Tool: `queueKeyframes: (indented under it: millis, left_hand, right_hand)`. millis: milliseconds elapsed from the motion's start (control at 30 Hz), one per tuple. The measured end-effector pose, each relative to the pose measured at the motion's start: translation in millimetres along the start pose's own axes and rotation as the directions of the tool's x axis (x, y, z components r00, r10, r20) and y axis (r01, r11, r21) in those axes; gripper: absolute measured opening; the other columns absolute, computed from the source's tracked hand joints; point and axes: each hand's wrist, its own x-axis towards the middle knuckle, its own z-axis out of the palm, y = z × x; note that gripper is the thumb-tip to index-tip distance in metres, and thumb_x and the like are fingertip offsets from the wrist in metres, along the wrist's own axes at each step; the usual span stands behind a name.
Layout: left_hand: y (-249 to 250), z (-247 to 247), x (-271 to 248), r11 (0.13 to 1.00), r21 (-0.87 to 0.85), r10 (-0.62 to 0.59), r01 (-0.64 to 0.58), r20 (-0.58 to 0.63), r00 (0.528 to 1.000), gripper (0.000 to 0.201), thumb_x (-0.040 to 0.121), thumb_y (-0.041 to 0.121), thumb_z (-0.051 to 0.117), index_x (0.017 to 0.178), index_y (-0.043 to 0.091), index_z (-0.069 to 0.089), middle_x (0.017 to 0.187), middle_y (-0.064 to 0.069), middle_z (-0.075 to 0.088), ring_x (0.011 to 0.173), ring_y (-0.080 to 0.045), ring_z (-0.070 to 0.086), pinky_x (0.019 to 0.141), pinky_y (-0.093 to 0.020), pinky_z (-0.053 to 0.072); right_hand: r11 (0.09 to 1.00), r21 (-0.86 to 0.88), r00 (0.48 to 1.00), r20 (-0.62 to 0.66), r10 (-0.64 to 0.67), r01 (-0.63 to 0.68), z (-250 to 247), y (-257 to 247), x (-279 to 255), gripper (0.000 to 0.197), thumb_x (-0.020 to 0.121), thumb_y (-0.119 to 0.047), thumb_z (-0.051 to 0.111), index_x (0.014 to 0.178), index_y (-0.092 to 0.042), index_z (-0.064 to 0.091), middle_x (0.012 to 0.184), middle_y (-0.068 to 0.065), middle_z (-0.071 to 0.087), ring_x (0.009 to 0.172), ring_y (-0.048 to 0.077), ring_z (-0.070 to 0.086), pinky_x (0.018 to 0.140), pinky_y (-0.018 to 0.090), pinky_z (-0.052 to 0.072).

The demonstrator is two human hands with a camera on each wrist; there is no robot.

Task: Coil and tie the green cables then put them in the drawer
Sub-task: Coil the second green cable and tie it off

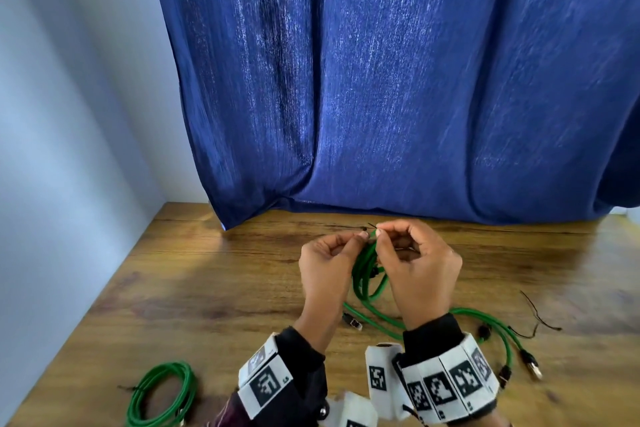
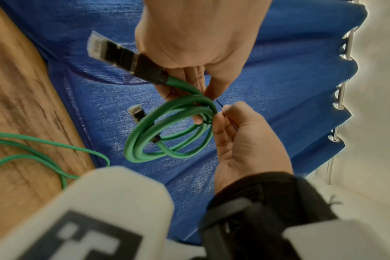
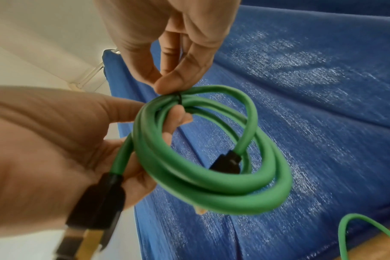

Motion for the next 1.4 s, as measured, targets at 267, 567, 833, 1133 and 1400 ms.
queueKeyframes:
  millis: [267,567,833,1133,1400]
  left_hand:
    - [2,0,-3,0.991,0.063,0.119,-0.118,-0.011,0.993,0.007,0.082,0.008,0.068,0.084,0.006,0.074,0.077,-0.008,0.074,0.077,-0.021,0.071,0.072,-0.032,0.058]
    - [7,2,-4,0.989,0.034,0.145,-0.145,0.009,0.989,0.008,0.083,0.008,0.067,0.084,0.006,0.074,0.077,-0.007,0.074,0.076,-0.019,0.071,0.071,-0.028,0.057]
    - [9,1,-4,0.986,0.045,0.158,-0.158,0.005,0.987,0.007,0.083,0.007,0.067,0.083,0.008,0.074,0.075,-0.005,0.074,0.072,-0.014,0.071,0.066,-0.022,0.056]
    - [10,-1,-5,0.978,0.114,0.18,-0.178,-0.01,0.984,0.009,0.081,0.007,0.068,0.08,0.014,0.074,0.075,-0.003,0.074,0.073,-0.017,0.071,0.069,-0.029,0.058]
    - [11,-2,-6,0.945,0.24,0.24,-0.222,-0.05,0.969,0.012,0.079,0.012,0.072,0.073,0.022,0.073,0.069,0.004,0.073,0.066,-0.007,0.069,0.065,-0.023,0.056]
  right_hand:
    - [0.987,-0.067,0.989,0.02,-0.143,0.144,-2,-5,4,0.005,0.071,-0.004,0.07,0.073,-0.009,0.069,0.071,-0.001,0.066,0.064,0.005,0.059,0.058,0.004,0.045]
    - [0.976,-0.109,0.982,0.021,-0.188,0.189,-2,-8,10,0.004,0.072,-0.006,0.072,0.071,-0.009,0.069,0.07,-0.001,0.065,0.056,0.003,0.056,0.055,0.007,0.046]
    - [0.969,-0.141,0.979,0.051,-0.199,0.204,0,-8,11,0.003,0.073,-0.008,0.071,0.071,-0.01,0.069,0.07,0.0,0.065,0.053,0.005,0.057,0.053,0.013,0.048]
    - [0.968,-0.153,0.979,0.061,-0.194,0.201,2,-6,10,0.004,0.074,-0.01,0.07,0.07,-0.01,0.069,0.07,-0.001,0.066,0.053,0.006,0.058,0.053,0.015,0.048]
    - [0.97,-0.16,0.983,0.023,-0.18,0.181,4,-6,6,0.004,0.071,-0.007,0.07,0.07,-0.009,0.067,0.069,0.0,0.065,0.051,0.005,0.056,0.054,0.009,0.046]
